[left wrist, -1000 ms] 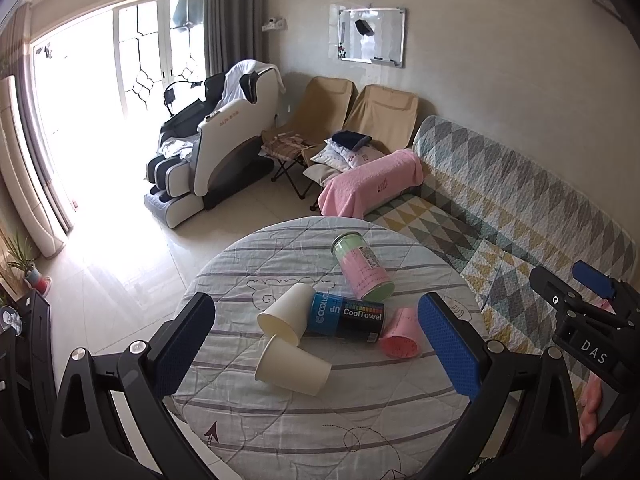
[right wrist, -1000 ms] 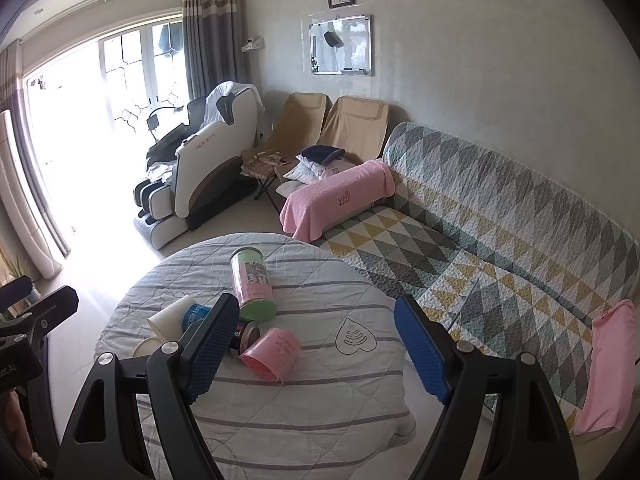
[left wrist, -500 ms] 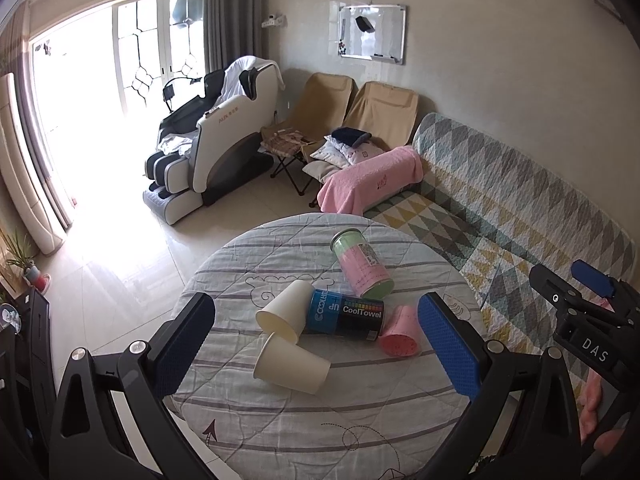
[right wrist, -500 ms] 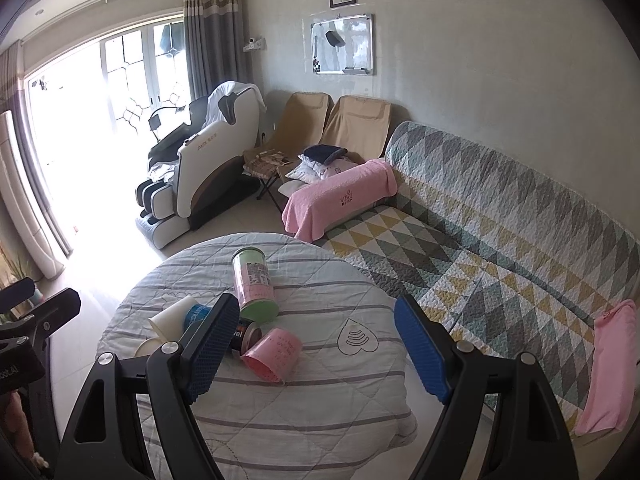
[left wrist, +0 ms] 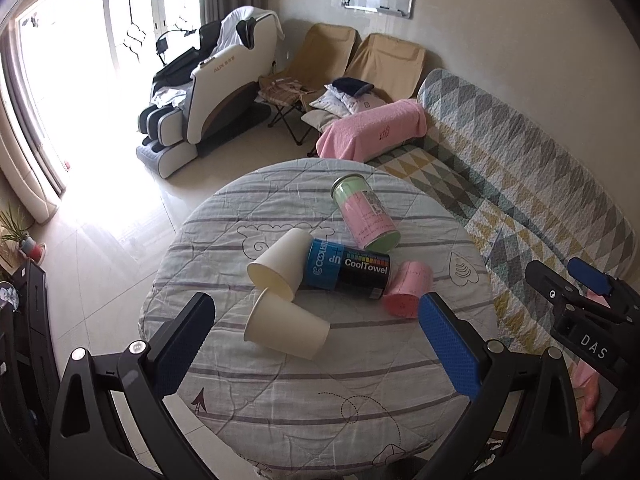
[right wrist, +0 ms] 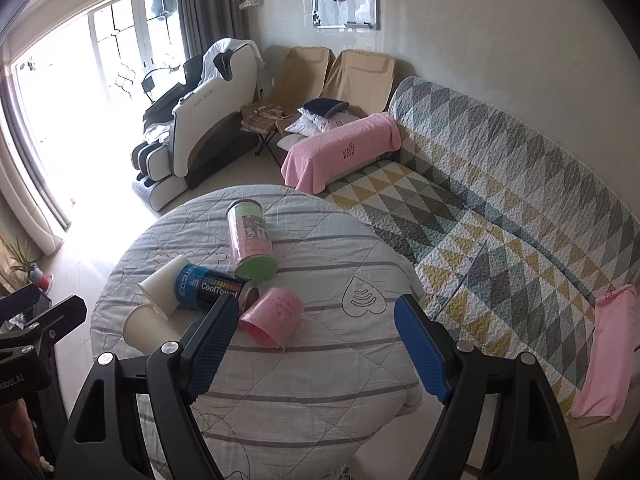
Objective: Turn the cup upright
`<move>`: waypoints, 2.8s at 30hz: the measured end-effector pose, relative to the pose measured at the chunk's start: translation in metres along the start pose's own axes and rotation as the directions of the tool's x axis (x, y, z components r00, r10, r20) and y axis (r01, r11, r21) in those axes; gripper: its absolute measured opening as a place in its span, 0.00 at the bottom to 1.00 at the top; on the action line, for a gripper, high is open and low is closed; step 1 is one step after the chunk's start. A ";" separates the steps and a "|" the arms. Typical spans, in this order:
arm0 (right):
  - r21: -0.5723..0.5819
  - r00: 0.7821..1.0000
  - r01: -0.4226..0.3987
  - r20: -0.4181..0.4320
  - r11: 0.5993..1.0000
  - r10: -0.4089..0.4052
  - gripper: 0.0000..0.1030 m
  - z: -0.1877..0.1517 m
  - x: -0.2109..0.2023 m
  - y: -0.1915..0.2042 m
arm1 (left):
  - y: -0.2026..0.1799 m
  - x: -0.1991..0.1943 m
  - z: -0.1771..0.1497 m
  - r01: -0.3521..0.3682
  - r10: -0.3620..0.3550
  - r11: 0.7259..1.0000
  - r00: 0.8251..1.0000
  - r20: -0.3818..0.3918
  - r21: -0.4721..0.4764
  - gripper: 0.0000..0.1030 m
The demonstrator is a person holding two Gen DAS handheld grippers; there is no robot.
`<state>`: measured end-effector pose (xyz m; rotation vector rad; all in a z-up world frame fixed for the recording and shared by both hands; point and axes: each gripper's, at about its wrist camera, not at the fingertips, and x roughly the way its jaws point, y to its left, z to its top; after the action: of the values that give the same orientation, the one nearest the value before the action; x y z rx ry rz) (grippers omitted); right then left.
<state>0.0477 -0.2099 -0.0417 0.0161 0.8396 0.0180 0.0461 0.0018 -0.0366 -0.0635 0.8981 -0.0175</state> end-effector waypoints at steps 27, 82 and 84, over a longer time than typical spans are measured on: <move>-0.053 0.959 -0.066 -0.279 0.996 0.049 0.79 0.034 0.115 0.035 | 0.030 0.090 -0.001 0.004 -0.031 0.995 0.959 -0.280 -0.098 1.00; 0.007 0.846 -0.251 -0.485 0.968 0.222 0.70 -0.022 0.100 0.065 | 0.073 0.069 -0.035 0.004 -0.069 0.980 0.946 -0.316 -0.201 1.00; -0.007 0.840 -0.258 -0.497 0.966 0.220 0.70 -0.039 0.099 0.068 | 0.074 0.068 -0.044 0.007 -0.073 0.980 0.943 -0.325 -0.200 1.00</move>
<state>0.0844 -0.1397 -0.1403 0.0492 1.3478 0.3017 0.0527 0.0704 -0.1219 -0.2703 1.2341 0.0236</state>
